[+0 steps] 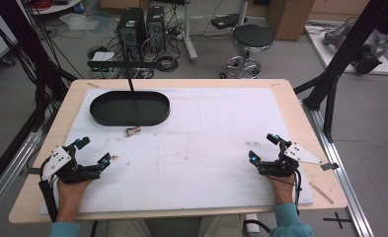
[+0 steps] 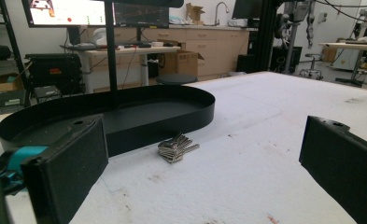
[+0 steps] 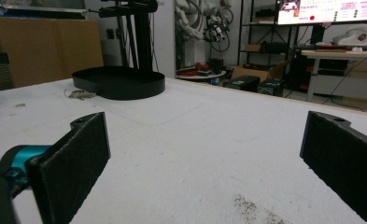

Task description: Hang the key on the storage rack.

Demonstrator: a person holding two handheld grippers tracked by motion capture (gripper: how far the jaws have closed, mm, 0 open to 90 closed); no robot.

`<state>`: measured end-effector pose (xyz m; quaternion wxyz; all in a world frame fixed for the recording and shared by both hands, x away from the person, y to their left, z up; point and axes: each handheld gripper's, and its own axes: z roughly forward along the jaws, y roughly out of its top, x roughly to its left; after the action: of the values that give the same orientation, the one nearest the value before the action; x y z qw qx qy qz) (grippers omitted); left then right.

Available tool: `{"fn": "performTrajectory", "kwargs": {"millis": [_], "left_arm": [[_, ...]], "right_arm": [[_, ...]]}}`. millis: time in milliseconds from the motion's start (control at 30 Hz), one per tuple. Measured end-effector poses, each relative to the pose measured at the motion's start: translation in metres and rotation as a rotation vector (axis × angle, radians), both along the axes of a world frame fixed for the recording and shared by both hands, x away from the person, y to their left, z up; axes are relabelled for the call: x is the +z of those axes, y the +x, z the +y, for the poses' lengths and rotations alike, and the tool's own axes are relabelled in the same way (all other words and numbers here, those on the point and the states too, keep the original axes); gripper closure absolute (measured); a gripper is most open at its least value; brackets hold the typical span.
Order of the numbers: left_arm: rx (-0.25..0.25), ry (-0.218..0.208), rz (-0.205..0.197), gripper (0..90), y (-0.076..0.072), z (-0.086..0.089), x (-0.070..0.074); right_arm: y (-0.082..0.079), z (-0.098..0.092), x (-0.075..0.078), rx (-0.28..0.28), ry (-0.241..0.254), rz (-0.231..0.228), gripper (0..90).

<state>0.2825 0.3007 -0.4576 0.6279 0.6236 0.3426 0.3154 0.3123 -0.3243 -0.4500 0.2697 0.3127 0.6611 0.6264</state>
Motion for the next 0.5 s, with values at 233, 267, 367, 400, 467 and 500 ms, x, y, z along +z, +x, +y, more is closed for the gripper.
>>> {"fn": "performTrajectory", "kwargs": {"millis": [233, 267, 367, 400, 467, 500], "left_arm": [[-0.001, 0.002, 0.006, 1.7, 0.0005, 0.0003, 0.0002], [0.001, 0.000, 0.007, 1.7, 0.0005, 0.0004, 0.0002], [0.003, -0.010, 0.009, 1.7, 0.0008, 0.0009, 0.0002], [0.003, -0.012, 0.011, 1.7, 0.0009, 0.0012, 0.0003], [0.004, -0.021, 0.016, 1.7, 0.0014, 0.0024, 0.0004], [0.006, -0.024, 0.024, 1.7, 0.0017, 0.0027, 0.0008]], "right_arm": [[0.0001, -0.0001, 0.0000, 0.001, -0.001, 0.000, 0.8], [0.0000, 0.0000, 0.0000, 0.000, -0.001, 0.000, 0.8], [-0.0002, 0.0005, 0.0000, 0.003, -0.004, -0.002, 0.7], [-0.0005, 0.0007, 0.0000, 0.000, -0.004, 0.002, 0.7], [-0.0003, 0.0006, 0.0000, 0.000, -0.005, -0.003, 0.8], [-0.0004, 0.0009, 0.0001, -0.003, -0.006, -0.003, 0.8]]}}
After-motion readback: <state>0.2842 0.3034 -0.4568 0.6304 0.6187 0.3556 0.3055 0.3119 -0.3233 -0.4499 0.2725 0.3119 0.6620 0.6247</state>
